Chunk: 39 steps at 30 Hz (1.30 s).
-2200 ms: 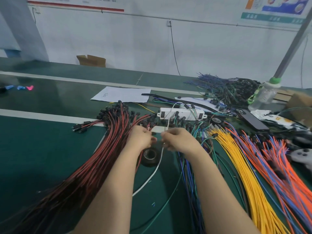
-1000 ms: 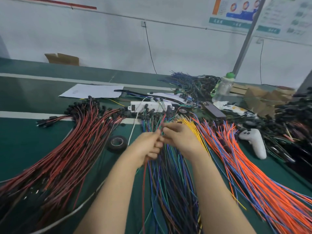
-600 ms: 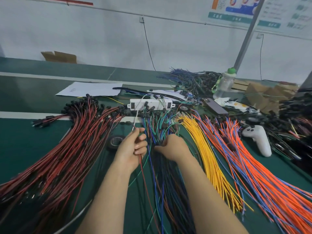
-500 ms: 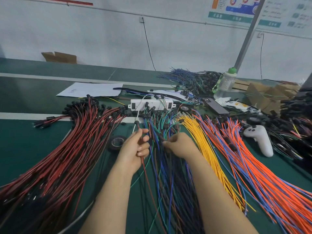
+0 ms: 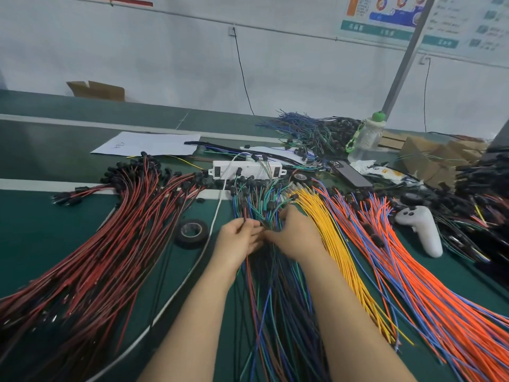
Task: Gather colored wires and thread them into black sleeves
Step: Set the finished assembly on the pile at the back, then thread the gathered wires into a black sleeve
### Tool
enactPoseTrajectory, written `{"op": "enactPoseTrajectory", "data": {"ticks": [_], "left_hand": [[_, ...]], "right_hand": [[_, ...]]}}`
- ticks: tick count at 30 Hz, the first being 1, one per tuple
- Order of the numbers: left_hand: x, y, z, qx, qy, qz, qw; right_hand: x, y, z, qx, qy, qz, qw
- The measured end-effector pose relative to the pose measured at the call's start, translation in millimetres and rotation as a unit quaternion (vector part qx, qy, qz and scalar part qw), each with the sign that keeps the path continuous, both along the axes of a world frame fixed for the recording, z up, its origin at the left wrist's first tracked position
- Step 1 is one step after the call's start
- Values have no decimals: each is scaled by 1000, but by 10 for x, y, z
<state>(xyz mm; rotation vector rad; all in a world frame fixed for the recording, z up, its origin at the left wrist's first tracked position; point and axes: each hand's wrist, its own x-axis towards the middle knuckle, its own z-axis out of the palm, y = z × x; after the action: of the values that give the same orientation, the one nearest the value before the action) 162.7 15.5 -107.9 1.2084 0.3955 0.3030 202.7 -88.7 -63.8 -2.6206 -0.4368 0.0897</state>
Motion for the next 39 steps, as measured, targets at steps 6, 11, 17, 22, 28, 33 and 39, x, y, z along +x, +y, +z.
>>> {"op": "enactPoseTrajectory", "data": {"ticks": [6,11,17,22,28,33,39], "left_hand": [[32,53,-84,128,42,80,988],[34,31,-41,127,56,73,988],[62,60,60,47,60,52,996],[43,69,109,107,83,68,988],[138,-1,165,227,98,65,967],[180,-21,190,345,110,89,928],[148,-13,445,182,63,67,979]], "right_hand": [[77,253,-30,-96,-41,23,994],[157,165,160,228,-70,-37,970],[240,19,442,581,-80,-81,806],[294,-157,380,472,17,-109,874],[211,-143,115,323,262,-30,909],[236,118,83,284,204,-35,936],[216,216,281,324,113,27,939]]}}
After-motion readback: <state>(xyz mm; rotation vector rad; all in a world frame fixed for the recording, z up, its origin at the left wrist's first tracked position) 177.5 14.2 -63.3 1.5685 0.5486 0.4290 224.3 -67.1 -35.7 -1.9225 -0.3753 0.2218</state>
